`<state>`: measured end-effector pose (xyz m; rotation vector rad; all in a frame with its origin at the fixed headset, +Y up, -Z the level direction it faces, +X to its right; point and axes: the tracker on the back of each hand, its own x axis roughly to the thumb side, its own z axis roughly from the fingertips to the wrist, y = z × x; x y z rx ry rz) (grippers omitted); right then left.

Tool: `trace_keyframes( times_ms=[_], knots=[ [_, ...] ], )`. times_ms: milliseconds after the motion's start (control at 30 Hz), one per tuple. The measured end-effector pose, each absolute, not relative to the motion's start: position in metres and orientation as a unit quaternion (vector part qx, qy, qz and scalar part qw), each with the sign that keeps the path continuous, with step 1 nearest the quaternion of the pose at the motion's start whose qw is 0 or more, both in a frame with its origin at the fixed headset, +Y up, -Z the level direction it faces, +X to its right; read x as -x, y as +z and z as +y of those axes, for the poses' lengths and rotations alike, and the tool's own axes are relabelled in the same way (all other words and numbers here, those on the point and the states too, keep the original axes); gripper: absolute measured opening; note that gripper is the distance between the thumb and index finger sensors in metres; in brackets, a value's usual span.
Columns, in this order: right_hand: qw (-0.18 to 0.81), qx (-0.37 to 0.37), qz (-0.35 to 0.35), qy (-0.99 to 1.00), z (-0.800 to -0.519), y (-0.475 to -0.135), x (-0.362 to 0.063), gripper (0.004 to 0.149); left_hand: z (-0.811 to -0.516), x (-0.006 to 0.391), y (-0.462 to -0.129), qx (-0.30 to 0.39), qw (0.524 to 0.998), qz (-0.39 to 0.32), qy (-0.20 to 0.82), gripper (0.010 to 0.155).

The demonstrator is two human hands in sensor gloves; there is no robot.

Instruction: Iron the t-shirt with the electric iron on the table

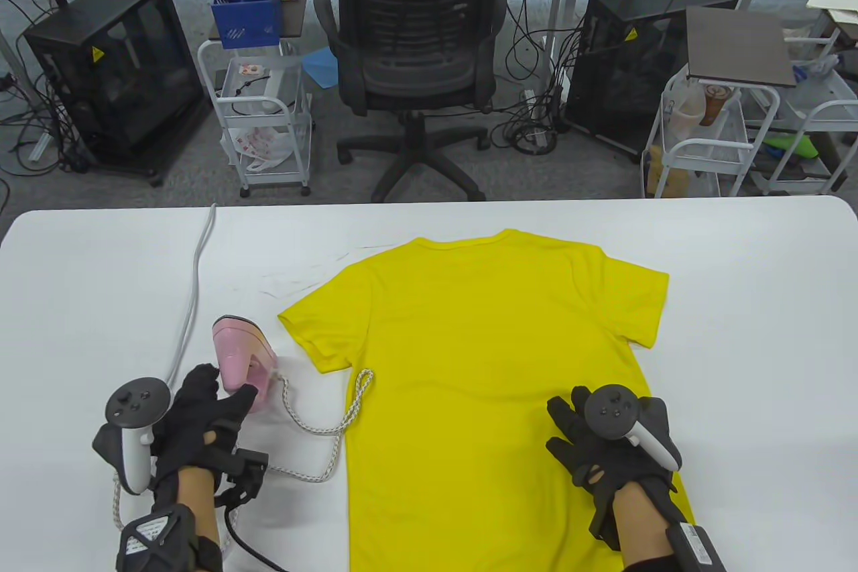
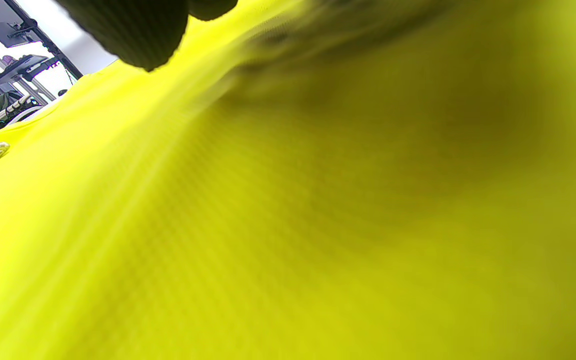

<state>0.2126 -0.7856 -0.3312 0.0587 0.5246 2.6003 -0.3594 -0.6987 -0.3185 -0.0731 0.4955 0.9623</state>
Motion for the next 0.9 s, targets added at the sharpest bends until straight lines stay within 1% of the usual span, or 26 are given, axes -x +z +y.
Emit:
trace_keyframes(
  times_ms=[33,100,167,233,300,467,700,733,800,867,900],
  knots=[
    [0.242,-0.022,0.191,0.951,-0.785,-0.331,-0.212,0.066,-0.692,0.360,-0.318,0.031,0.865,0.232,0.445,0.084],
    [0.242,-0.025,0.185,0.952,-0.783,-0.330,-0.211,0.066,-0.670,0.364,-0.316,0.007,0.899,0.231,0.371,0.080],
    [0.244,-0.027,0.179,0.953,-0.781,-0.330,-0.211,0.066,-0.661,0.366,-0.316,-0.001,0.926,0.236,0.295,0.078],
    [0.247,-0.029,0.172,0.953,-0.779,-0.330,-0.210,0.066,-0.661,0.370,-0.316,0.002,0.945,0.239,0.225,0.077],
    [0.248,-0.030,0.165,0.954,-0.778,-0.330,-0.210,0.066,-0.671,0.375,-0.317,0.015,0.949,0.252,0.188,0.077],
    [0.250,-0.030,0.162,0.954,-0.777,-0.330,-0.210,0.066,-0.703,0.393,-0.320,0.057,0.939,0.303,0.155,0.077],
    [0.253,-0.032,0.159,0.954,-0.777,-0.331,-0.210,0.065,-0.732,0.407,-0.324,0.119,0.916,0.373,0.090,0.075],
    [0.253,-0.032,0.159,0.954,-0.777,-0.331,-0.210,0.065,-0.735,0.409,-0.323,0.127,0.914,0.374,0.088,0.075],
    [0.253,-0.033,0.159,0.954,-0.777,-0.331,-0.210,0.065,-0.737,0.410,-0.323,0.110,0.917,0.372,0.095,0.072],
    [0.252,-0.034,0.158,0.954,-0.777,-0.331,-0.210,0.065,-0.738,0.409,-0.321,0.073,0.920,0.373,0.095,0.063],
    [0.253,-0.034,0.158,0.954,-0.777,-0.330,-0.210,0.065,-0.738,0.408,-0.323,0.080,0.920,0.373,0.088,0.063]
  ],
)
